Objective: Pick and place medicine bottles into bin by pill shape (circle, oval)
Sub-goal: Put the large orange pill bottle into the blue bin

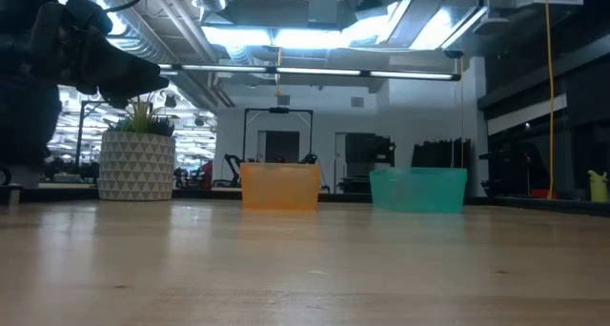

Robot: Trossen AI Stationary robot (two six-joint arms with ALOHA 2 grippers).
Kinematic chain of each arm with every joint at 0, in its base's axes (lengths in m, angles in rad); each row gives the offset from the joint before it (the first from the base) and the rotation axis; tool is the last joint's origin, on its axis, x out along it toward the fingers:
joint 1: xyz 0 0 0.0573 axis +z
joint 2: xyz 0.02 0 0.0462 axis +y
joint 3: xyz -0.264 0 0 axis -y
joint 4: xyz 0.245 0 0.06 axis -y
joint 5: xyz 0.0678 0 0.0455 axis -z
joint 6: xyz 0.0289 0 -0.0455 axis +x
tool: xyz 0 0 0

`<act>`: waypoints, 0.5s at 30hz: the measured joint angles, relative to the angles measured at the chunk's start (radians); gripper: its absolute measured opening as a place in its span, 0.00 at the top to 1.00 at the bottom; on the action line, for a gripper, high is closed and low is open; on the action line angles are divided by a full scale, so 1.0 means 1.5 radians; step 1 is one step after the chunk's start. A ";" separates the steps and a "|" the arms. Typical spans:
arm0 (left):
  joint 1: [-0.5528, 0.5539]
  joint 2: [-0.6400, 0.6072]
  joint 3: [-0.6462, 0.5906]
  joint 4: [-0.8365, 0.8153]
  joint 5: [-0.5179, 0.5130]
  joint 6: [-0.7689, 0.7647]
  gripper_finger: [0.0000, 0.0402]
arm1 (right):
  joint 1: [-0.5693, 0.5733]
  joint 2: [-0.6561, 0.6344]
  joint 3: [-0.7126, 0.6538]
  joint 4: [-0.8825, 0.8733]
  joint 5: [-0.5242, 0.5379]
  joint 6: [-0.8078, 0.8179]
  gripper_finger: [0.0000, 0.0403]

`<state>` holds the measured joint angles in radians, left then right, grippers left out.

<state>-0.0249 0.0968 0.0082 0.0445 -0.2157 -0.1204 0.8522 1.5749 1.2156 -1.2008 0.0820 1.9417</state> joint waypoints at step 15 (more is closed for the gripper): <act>0.000 0.000 0.000 0.000 0.000 0.000 0.56 | 0.038 0.000 -0.047 0.028 -0.003 0.063 0.02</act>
<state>-0.0246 0.0969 0.0084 0.0448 -0.2157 -0.1207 0.9098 1.5751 1.1457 -1.1588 0.0775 2.0357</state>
